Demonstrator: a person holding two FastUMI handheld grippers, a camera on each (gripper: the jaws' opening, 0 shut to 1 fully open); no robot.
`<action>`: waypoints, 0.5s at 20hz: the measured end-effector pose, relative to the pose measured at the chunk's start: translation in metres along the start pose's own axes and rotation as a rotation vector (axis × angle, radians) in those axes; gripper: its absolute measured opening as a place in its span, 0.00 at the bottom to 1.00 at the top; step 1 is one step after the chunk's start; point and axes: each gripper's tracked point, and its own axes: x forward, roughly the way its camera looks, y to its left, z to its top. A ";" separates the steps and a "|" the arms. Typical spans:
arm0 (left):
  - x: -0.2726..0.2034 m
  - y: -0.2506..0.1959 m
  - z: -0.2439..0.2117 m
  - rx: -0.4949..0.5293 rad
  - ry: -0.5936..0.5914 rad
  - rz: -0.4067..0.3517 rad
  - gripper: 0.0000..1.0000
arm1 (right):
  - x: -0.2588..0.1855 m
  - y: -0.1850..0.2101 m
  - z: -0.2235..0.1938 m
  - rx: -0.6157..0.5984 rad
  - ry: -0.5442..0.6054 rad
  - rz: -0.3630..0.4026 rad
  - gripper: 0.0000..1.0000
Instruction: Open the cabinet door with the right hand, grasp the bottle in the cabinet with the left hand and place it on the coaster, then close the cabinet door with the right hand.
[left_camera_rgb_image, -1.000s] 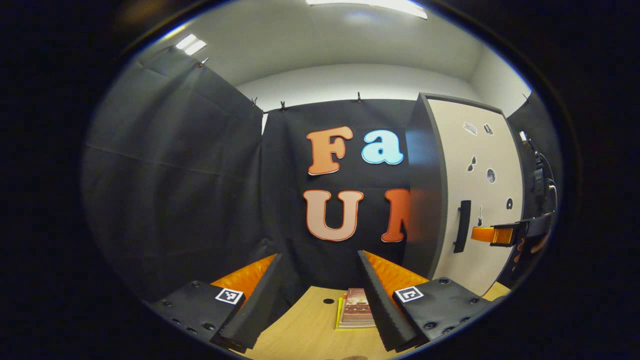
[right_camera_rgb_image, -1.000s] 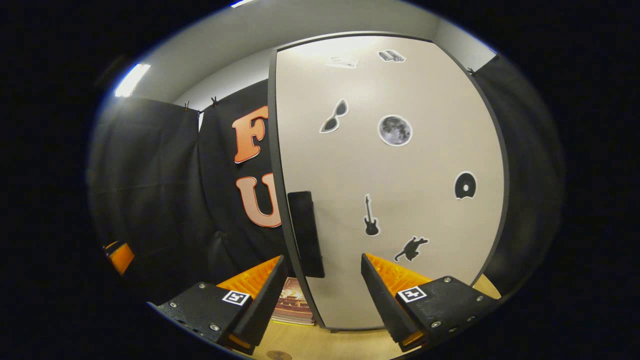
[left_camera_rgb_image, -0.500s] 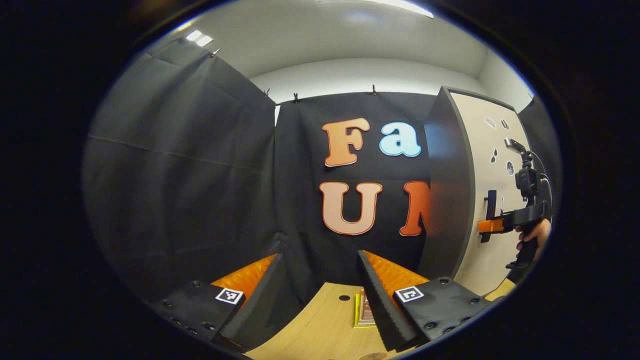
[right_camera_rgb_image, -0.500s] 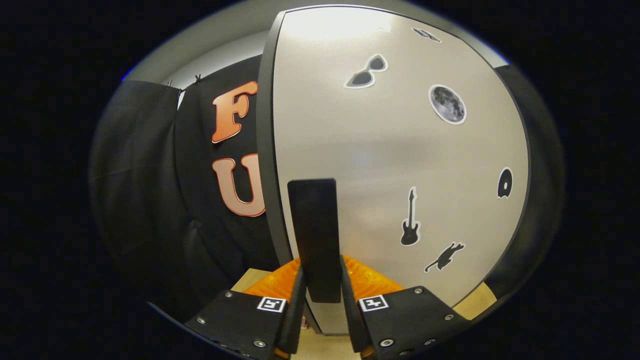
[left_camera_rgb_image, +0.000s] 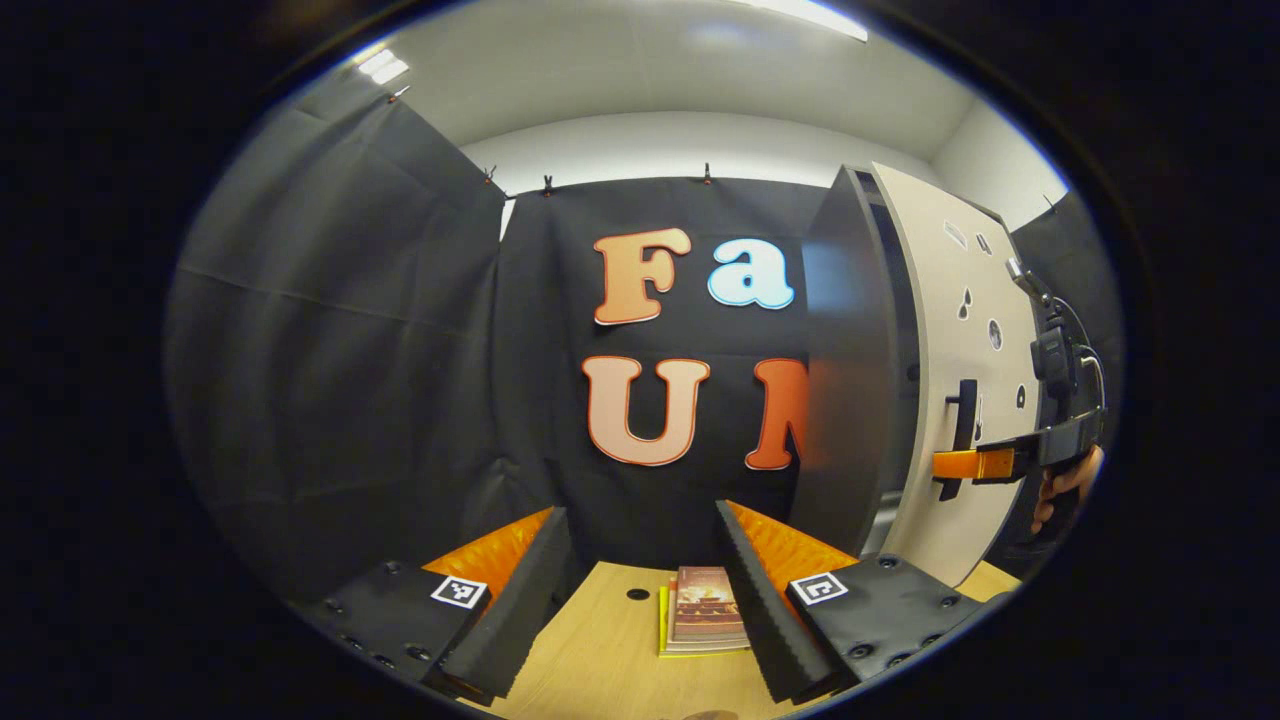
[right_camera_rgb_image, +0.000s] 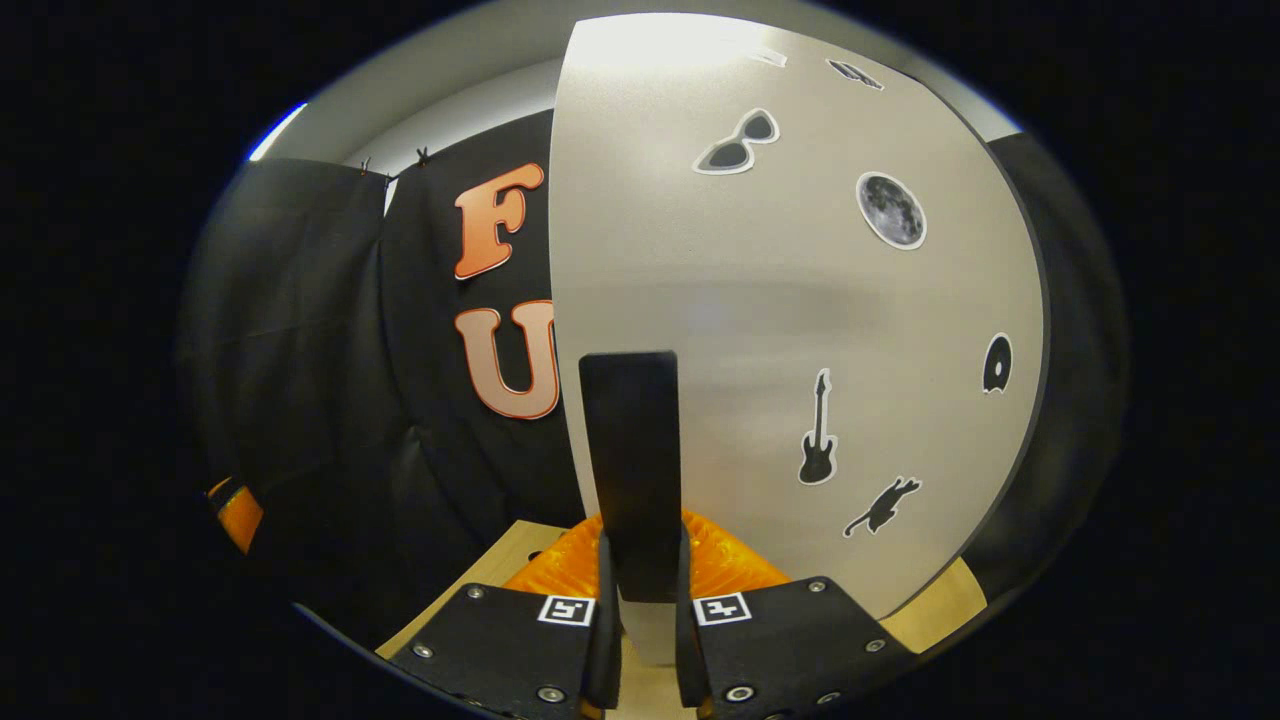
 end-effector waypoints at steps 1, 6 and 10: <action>0.005 -0.011 0.003 -0.002 -0.003 -0.013 0.94 | -0.006 0.002 0.002 0.007 -0.005 0.026 0.22; -0.011 -0.078 0.007 -0.015 -0.002 -0.081 0.93 | -0.028 0.002 0.002 0.009 -0.009 0.136 0.22; -0.014 -0.127 0.012 -0.009 -0.002 -0.126 0.93 | -0.036 -0.003 0.001 0.000 -0.012 0.199 0.22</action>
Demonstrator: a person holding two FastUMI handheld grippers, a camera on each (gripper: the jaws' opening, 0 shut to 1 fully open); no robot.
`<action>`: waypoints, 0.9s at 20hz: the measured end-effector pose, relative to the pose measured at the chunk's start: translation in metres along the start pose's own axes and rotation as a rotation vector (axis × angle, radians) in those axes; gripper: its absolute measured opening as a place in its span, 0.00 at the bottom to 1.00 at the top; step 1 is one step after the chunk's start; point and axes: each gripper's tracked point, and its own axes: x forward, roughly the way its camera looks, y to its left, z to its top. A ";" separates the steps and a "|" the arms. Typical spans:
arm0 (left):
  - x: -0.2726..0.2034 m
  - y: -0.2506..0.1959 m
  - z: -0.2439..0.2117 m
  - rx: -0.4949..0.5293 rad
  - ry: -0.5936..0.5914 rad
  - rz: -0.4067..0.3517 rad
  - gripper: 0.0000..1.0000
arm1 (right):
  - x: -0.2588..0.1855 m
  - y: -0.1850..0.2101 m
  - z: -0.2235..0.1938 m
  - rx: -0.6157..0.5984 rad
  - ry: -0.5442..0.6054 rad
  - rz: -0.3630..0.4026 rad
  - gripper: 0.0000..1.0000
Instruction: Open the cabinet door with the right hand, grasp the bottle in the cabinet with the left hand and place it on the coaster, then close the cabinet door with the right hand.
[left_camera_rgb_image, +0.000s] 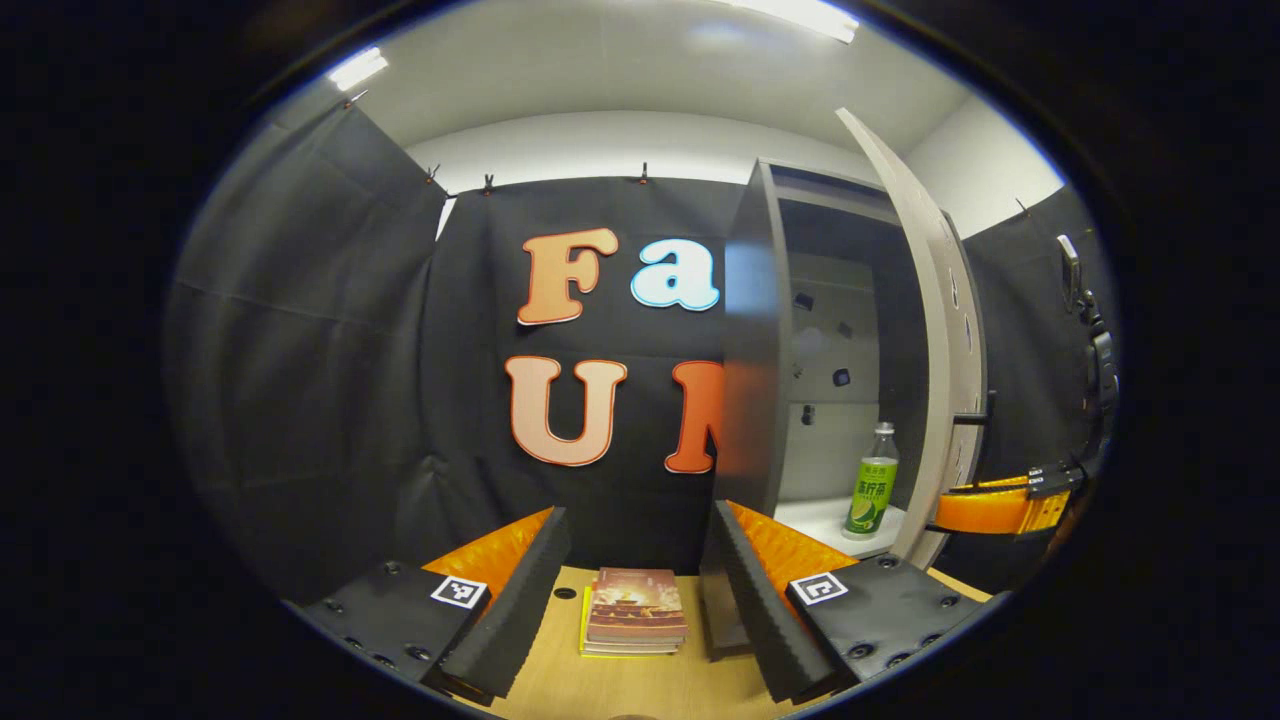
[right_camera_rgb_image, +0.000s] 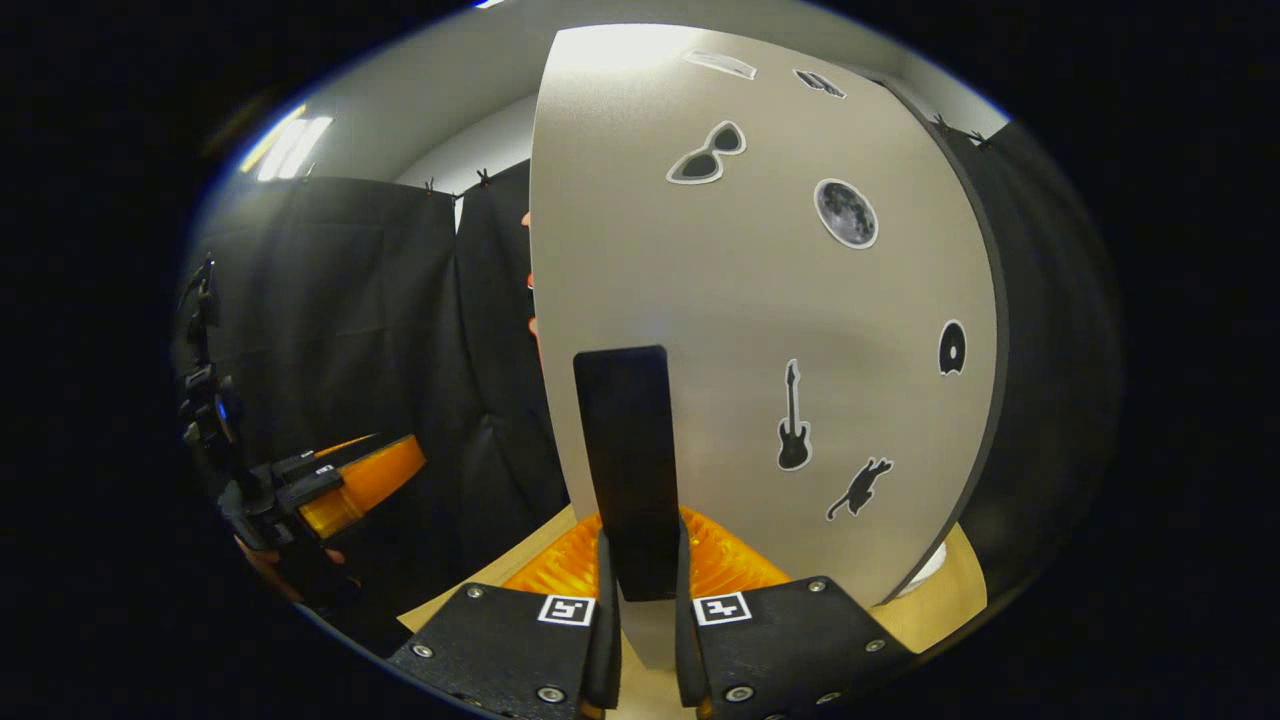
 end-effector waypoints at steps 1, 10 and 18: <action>0.002 -0.012 0.001 0.003 0.000 -0.010 0.93 | -0.004 -0.001 0.001 0.002 -0.002 0.009 0.22; 0.024 -0.121 -0.001 0.019 0.013 -0.152 0.94 | -0.032 -0.018 0.000 0.054 -0.062 0.025 0.22; 0.060 -0.219 -0.029 0.009 0.082 -0.283 0.93 | -0.046 -0.039 0.002 0.067 -0.104 -0.084 0.21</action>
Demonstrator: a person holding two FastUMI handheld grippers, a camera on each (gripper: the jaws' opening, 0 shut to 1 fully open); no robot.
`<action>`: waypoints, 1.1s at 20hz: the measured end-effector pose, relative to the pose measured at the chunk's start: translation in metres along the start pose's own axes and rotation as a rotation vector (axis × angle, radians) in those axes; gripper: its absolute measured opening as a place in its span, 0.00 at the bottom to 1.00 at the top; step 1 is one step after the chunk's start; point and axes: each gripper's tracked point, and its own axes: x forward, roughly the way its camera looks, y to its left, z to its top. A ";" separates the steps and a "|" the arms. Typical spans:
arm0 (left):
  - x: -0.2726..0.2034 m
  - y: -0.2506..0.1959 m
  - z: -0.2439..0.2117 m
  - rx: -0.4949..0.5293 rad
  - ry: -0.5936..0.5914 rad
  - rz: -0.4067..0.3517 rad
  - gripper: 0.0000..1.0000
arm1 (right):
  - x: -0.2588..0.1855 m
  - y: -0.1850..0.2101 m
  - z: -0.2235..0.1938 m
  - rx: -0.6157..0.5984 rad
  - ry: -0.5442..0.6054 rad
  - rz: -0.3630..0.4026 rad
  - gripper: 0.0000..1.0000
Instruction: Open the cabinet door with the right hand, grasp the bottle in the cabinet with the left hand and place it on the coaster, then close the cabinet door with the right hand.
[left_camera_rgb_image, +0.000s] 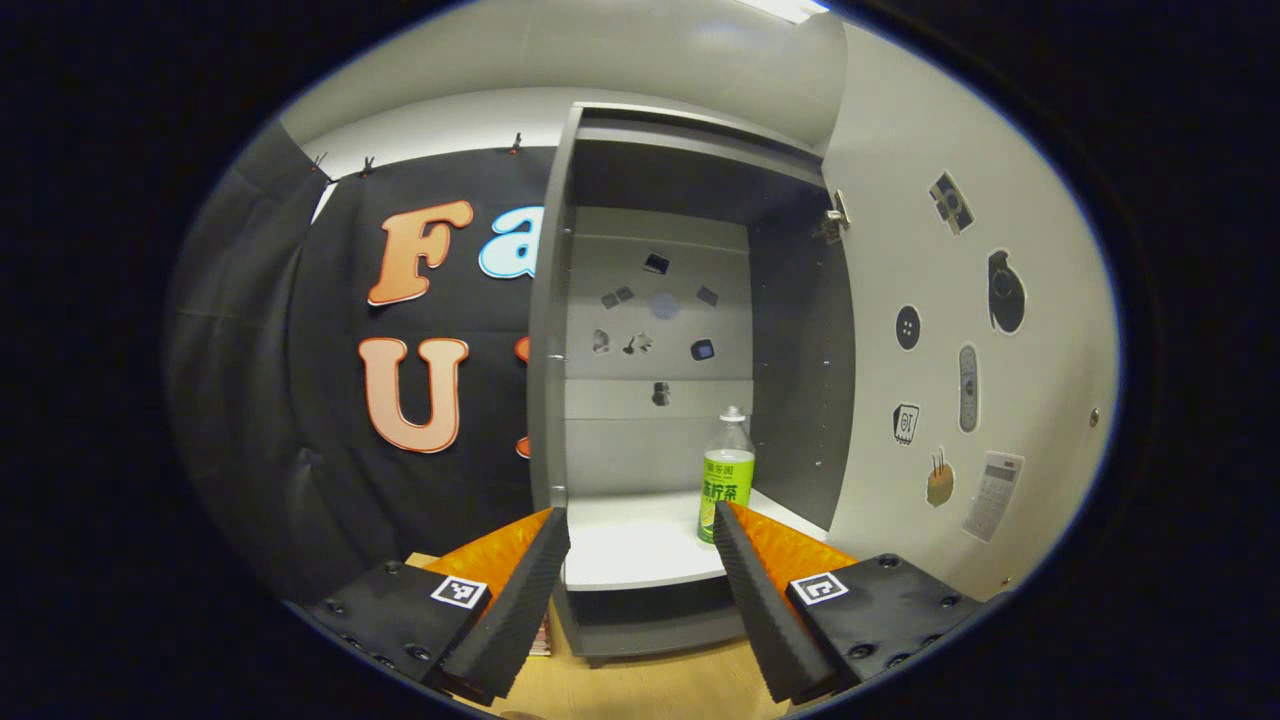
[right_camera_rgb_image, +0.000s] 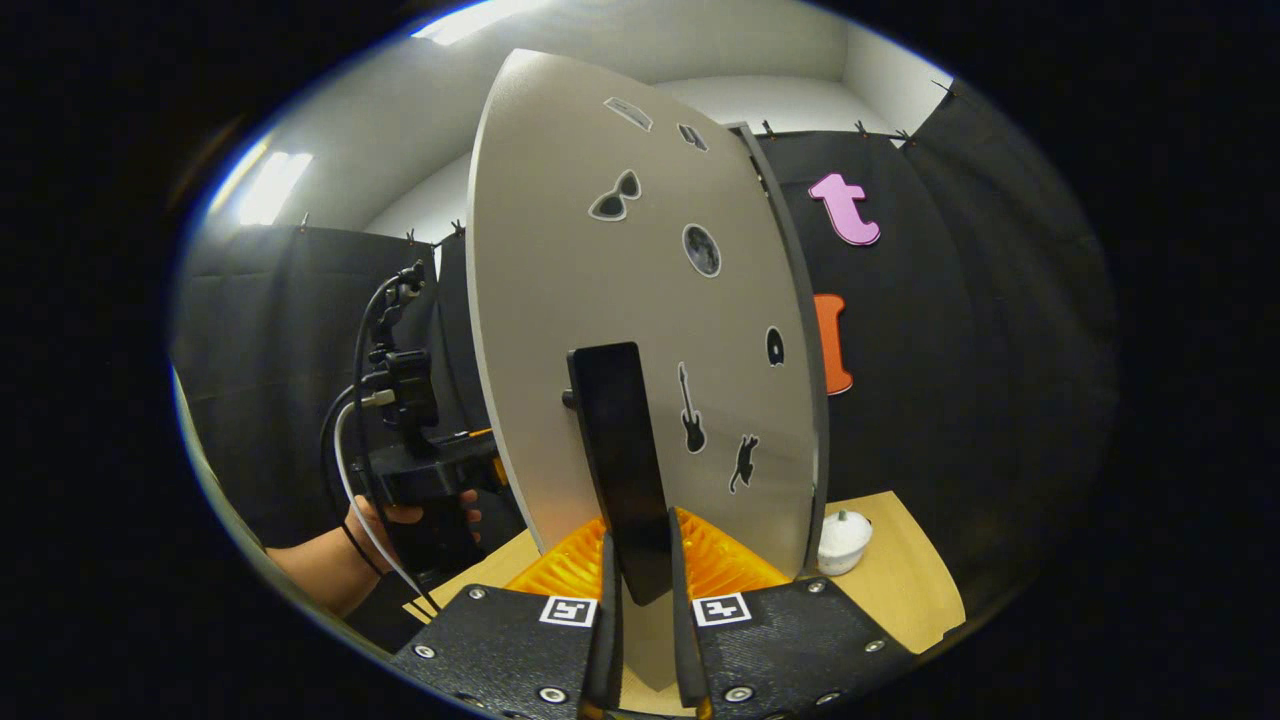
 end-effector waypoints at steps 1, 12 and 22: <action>0.009 -0.011 -0.002 -0.008 0.006 -0.021 0.93 | -0.002 -0.004 0.001 -0.003 -0.004 -0.021 0.21; 0.115 -0.082 -0.043 -0.043 0.093 -0.155 0.96 | -0.007 -0.027 0.003 -0.014 -0.052 -0.170 0.18; 0.210 -0.089 -0.074 -0.017 0.174 -0.107 0.92 | -0.013 -0.032 0.002 -0.009 -0.070 -0.170 0.33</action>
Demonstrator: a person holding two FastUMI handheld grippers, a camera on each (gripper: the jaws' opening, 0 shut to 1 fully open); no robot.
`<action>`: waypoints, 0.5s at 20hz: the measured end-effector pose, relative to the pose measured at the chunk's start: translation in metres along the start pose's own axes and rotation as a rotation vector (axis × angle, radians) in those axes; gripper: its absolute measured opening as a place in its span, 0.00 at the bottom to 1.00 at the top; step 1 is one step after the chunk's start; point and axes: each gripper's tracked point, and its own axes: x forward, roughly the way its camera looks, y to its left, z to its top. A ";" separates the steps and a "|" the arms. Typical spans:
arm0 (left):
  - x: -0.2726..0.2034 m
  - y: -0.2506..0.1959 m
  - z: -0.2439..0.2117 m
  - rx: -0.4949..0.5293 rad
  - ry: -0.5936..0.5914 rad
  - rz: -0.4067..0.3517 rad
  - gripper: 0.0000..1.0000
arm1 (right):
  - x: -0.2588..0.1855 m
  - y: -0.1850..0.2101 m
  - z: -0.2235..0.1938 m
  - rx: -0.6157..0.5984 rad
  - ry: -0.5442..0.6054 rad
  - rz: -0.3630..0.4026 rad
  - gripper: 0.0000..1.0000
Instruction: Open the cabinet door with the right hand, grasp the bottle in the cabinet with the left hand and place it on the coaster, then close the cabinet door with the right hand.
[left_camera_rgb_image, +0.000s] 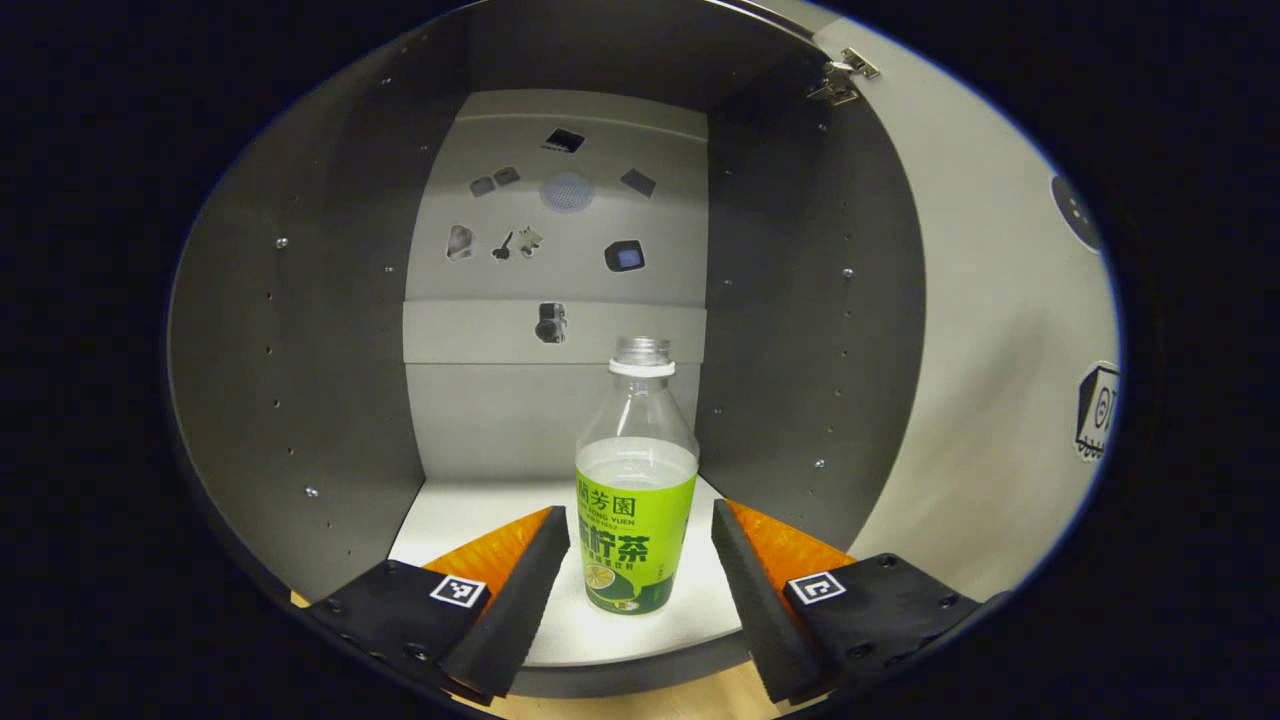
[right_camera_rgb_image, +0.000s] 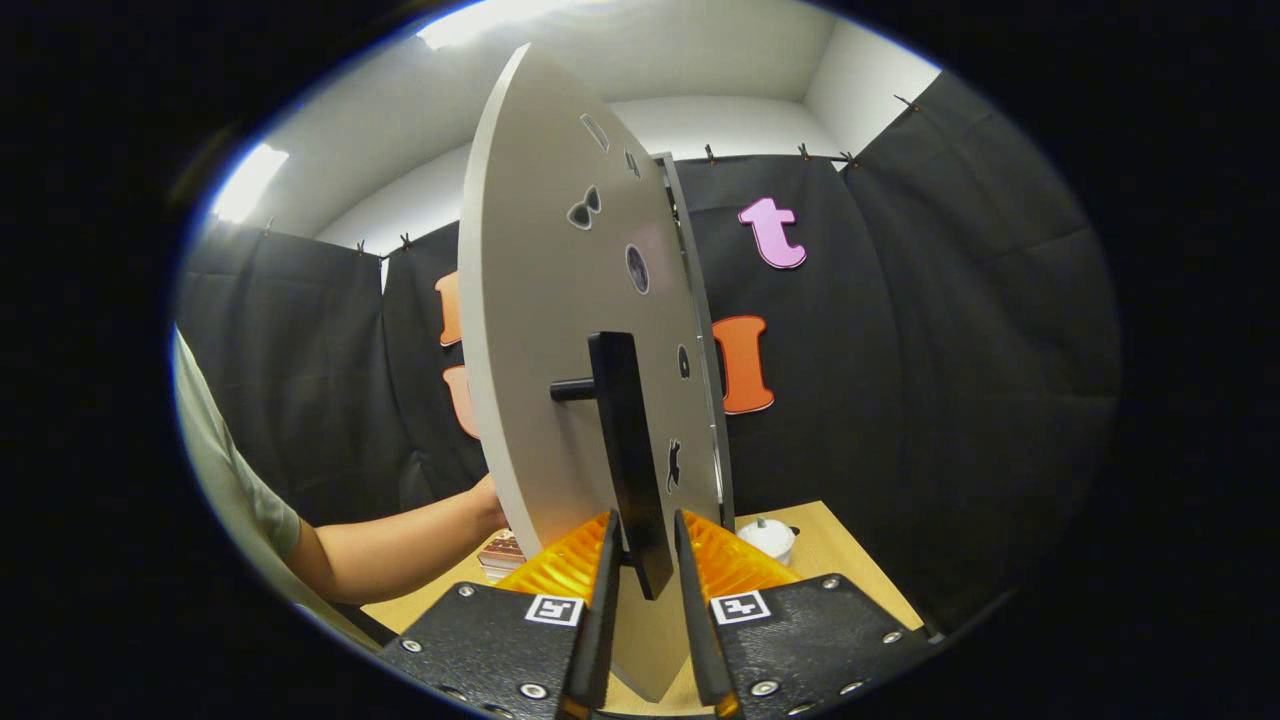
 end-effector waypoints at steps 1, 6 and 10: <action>0.006 0.001 0.002 0.000 -0.002 0.000 0.94 | -0.004 0.001 -0.001 -0.002 -0.002 0.000 0.32; 0.029 0.002 0.007 0.033 -0.031 -0.020 0.94 | -0.013 -0.002 -0.019 -0.022 0.050 -0.015 0.59; 0.028 0.000 0.009 0.039 -0.033 -0.023 0.82 | -0.021 -0.003 -0.018 -0.005 0.035 -0.031 0.68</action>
